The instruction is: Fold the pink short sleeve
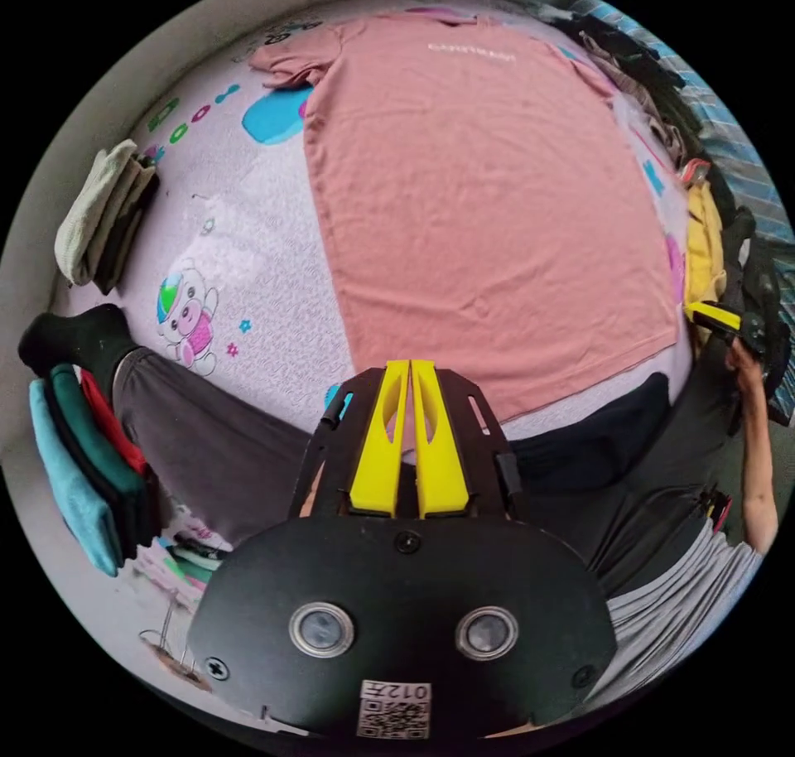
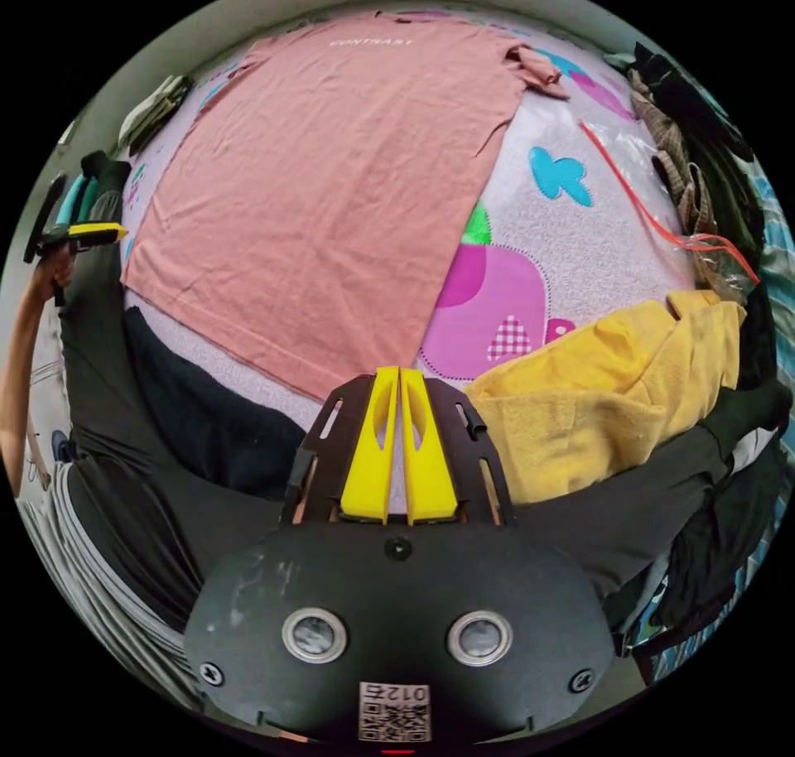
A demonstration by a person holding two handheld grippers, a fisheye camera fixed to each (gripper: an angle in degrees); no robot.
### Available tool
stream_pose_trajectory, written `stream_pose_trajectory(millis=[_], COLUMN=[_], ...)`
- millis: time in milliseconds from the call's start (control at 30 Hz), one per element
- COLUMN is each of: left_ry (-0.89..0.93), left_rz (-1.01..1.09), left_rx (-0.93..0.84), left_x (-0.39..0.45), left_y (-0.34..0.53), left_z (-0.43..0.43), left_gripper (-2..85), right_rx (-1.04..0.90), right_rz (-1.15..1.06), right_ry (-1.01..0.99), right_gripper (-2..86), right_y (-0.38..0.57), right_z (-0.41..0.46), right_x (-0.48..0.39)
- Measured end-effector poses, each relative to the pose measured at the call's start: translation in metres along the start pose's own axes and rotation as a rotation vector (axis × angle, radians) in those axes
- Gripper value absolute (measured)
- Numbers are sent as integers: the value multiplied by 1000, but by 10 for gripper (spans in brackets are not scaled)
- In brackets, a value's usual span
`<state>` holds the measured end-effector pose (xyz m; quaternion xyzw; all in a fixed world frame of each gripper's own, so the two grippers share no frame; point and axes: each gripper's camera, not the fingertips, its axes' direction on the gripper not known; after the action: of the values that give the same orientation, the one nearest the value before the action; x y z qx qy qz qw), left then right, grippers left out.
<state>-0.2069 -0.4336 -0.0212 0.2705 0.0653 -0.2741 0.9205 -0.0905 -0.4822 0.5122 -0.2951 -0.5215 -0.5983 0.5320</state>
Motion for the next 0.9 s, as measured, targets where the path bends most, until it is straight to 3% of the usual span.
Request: stream_pose_trajectory(millis=[467, 667, 833, 900], left_ry=[-28, 51, 223, 312], left_rz=[51, 30, -47, -170], left_rx=[-85, -88, 105, 242], left_x=[-42, -89, -151, -197], left_y=[29, 52, 70, 75], left_z=[21, 15, -16, -34], left_gripper=[7, 8, 9, 10], right_rx=[-96, -134, -132, -136], right_rz=[-91, -136, -124, -120], right_ry=[73, 134, 146, 139], right_gripper=[-8, -7, -8, -8], right_y=[-33, -51, -64, -69], right_z=[77, 102, 123, 130], right_x=[-43, -68, -84, -87])
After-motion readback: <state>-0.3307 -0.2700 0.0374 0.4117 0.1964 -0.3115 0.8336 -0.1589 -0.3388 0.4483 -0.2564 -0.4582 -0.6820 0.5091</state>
